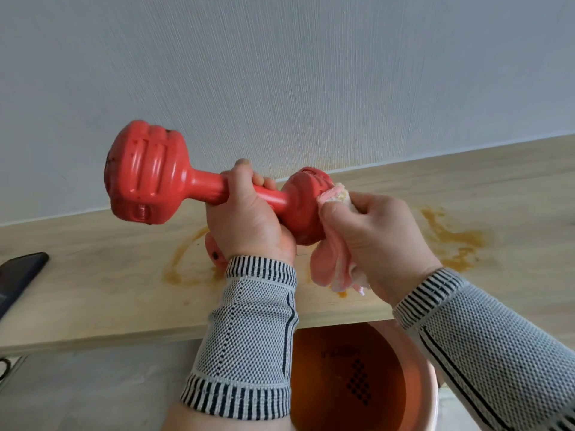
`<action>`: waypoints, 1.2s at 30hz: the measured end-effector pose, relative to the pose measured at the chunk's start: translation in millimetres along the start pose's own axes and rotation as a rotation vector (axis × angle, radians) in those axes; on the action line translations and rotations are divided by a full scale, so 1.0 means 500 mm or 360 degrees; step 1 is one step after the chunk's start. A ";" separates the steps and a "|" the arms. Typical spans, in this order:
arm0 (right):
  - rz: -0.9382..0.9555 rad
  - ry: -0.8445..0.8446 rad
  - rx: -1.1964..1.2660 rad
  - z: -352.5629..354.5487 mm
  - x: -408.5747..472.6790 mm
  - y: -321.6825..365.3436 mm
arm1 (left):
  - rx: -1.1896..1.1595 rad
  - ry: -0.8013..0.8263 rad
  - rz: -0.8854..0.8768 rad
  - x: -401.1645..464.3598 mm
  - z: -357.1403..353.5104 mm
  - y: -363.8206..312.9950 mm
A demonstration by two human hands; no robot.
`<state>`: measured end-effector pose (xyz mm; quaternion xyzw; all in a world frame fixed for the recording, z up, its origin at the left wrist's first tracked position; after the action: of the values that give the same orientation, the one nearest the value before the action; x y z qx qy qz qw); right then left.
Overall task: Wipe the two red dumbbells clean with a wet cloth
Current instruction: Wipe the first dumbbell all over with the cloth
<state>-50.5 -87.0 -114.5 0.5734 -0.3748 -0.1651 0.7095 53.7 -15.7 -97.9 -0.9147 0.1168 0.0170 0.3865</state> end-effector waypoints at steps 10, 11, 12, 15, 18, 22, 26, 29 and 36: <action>-0.0068 0.0070 -0.0023 -0.006 -0.008 -0.008 | 0.0021 -0.0042 -0.0022 0.007 0.006 0.000; -0.0074 0.0075 -0.0011 -0.006 -0.007 -0.008 | -0.0001 -0.0032 -0.0006 0.007 0.007 -0.001; -0.0100 0.0069 0.0020 -0.005 -0.004 -0.008 | -0.0011 -0.0014 0.0005 0.006 0.006 -0.001; -0.0218 -0.0046 0.0104 0.010 0.013 -0.009 | 0.0025 0.0052 0.0002 -0.005 -0.003 0.002; -0.0238 -0.0065 0.0126 0.012 0.015 -0.007 | 0.0065 0.0019 -0.0027 -0.008 -0.007 0.007; 0.0012 0.0001 -0.0048 -0.002 -0.005 -0.004 | 0.0012 -0.0130 0.0069 -0.001 -0.001 0.007; 0.0260 0.0019 -0.0358 -0.011 -0.003 -0.013 | -0.0158 -0.0199 0.0229 0.006 0.002 -0.001; 0.0299 0.0040 -0.0285 -0.004 -0.004 -0.006 | -0.0350 -0.0151 0.0368 0.008 0.006 -0.005; -0.0114 0.0213 0.0192 0.008 0.001 -0.006 | -0.0386 0.0154 0.0454 0.007 0.010 -0.007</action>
<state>-52.5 -90.8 -117.1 0.6379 -0.3150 -0.1289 0.6908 58.1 -10.4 -99.1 -0.9285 0.2607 0.0416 0.2610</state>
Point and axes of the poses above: each hand's wrist, its own x-axis towards the middle knuckle, its own z-axis out of the back of the hand, y = z × x, the point moved 2 cm from there along x, towards the middle knuckle, and after that the axes turned 10 degrees about z, right-handed, at the moved point
